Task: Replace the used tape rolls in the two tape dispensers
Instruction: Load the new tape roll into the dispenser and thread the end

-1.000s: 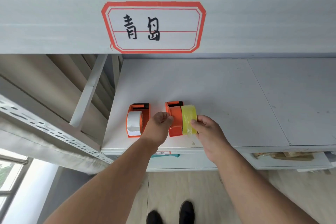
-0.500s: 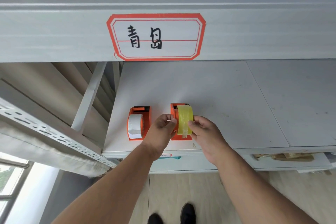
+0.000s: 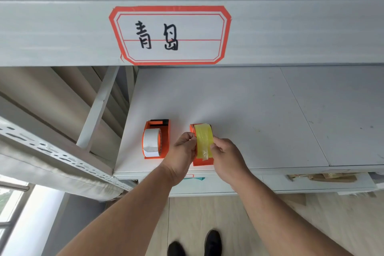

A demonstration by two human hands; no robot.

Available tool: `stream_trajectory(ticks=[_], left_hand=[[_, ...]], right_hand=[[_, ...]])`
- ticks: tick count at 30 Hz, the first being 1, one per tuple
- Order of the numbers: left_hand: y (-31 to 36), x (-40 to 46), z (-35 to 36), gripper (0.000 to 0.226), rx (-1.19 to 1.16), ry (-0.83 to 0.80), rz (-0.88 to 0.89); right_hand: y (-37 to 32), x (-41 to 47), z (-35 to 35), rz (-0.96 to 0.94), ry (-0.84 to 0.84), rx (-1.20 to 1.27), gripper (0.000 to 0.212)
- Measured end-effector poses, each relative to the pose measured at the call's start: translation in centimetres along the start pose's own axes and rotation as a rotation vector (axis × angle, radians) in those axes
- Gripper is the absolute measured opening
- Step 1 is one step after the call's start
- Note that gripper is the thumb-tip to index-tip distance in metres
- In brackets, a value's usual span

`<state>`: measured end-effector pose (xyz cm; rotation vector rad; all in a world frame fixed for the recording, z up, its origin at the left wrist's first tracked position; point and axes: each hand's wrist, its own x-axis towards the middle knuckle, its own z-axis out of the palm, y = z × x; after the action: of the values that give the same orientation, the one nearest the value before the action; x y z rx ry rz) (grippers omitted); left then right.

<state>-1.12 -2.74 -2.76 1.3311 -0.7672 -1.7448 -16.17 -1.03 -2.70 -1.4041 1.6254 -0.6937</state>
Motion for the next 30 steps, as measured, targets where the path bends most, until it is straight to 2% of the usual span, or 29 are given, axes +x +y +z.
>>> stream_trajectory(ticks=[5,6,9,10,12,17,21,27,30], left_hand=[[-0.4,0.0,-0.7,0.023,0.061,0.021,-0.016],[-0.5,0.0,-0.8,0.022,0.063,0.027,-0.018],[-1.1,-0.1,-1.3,0.021,0.077,0.036,-0.029],[-1.4,-0.2,-1.4,0.023,0.079,0.034,-0.03],[-1.7,-0.3,-1.5,0.027,0.067,0.02,-0.029],[-1.9,-0.6,-1.7,0.025,0.042,-0.017,-0.008],[-2.4,-0.9,-2.2,0.026,0.04,-0.02,0.006],[-2.4,-1.5,-2.1,0.023,0.092,0.02,0.034],[-2.6,-1.4,-2.1,0.02,0.156,0.018,0.077]], right_hand=[[0.1,-0.4,0.4,-0.043,-0.085,-0.161,0.033],[0.1,-0.6,0.3,-0.057,-0.09,-0.184,0.039],[0.0,-1.4,0.0,-0.19,-0.045,-0.341,0.081],[-0.1,-1.7,-0.1,-0.28,-0.023,-0.453,0.089],[0.4,-1.6,0.0,-0.484,0.025,-0.694,0.092],[1.3,-0.3,0.0,-0.682,0.106,-0.856,0.062],[1.0,-0.3,-0.1,-0.754,0.143,-0.8,0.037],[0.4,-0.3,-0.2,-0.756,0.188,-0.743,0.016],[0.4,-0.2,-0.4,-0.718,0.181,-0.757,0.014]])
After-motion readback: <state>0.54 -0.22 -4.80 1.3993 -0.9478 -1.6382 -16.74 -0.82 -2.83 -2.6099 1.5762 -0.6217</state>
